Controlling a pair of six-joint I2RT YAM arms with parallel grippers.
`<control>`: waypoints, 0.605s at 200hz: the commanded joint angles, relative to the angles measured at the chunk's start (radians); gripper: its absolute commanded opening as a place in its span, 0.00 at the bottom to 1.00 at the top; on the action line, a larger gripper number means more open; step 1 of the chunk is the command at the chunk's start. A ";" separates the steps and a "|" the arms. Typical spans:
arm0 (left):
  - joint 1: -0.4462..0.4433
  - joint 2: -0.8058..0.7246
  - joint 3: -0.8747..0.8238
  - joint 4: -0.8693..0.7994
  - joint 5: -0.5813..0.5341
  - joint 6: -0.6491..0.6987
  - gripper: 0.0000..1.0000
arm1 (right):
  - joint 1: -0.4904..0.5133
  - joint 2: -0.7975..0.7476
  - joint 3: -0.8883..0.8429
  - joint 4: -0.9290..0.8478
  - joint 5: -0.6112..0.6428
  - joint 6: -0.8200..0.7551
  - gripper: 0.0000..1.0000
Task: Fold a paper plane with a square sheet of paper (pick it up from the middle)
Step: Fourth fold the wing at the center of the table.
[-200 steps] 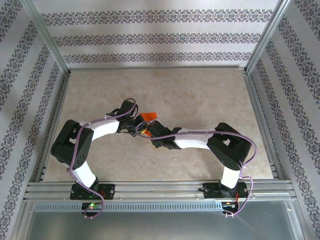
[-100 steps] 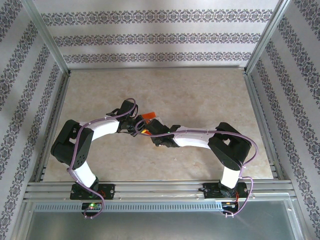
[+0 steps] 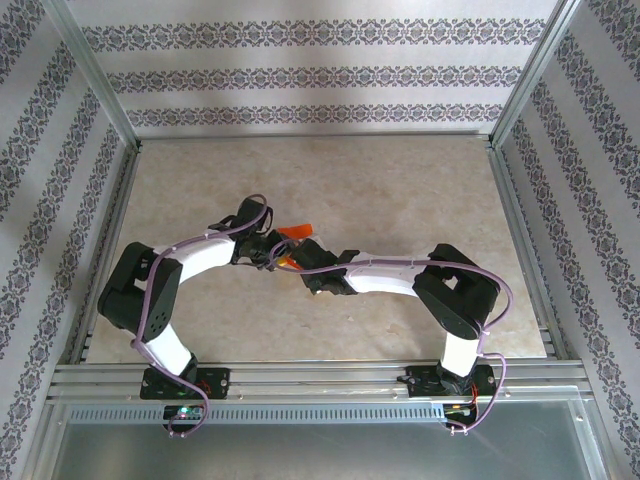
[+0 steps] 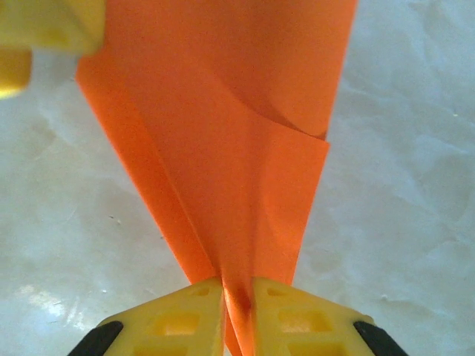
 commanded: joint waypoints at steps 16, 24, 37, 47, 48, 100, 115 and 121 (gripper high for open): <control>0.047 -0.088 0.006 -0.070 -0.047 0.032 0.44 | 0.001 0.002 -0.035 0.053 -0.067 -0.013 0.13; 0.052 -0.098 -0.003 -0.065 -0.047 0.032 0.45 | -0.003 0.000 -0.040 0.061 -0.081 -0.013 0.12; 0.058 -0.108 -0.020 -0.053 -0.047 0.028 0.45 | -0.010 0.000 -0.050 0.075 -0.103 -0.010 0.11; 0.058 -0.112 -0.032 -0.042 -0.043 0.027 0.45 | -0.017 0.000 -0.054 0.084 -0.119 -0.009 0.10; 0.057 -0.112 -0.033 -0.041 -0.042 0.027 0.45 | -0.017 0.000 -0.056 0.084 -0.122 -0.009 0.10; 0.058 -0.097 -0.095 0.041 0.010 0.020 0.41 | -0.056 -0.045 -0.092 0.125 -0.201 -0.004 0.08; 0.056 -0.088 -0.109 0.085 0.040 0.017 0.41 | -0.078 -0.056 -0.104 0.143 -0.264 -0.004 0.08; 0.055 -0.088 -0.112 0.108 0.053 0.014 0.41 | -0.088 -0.057 -0.109 0.153 -0.288 -0.005 0.08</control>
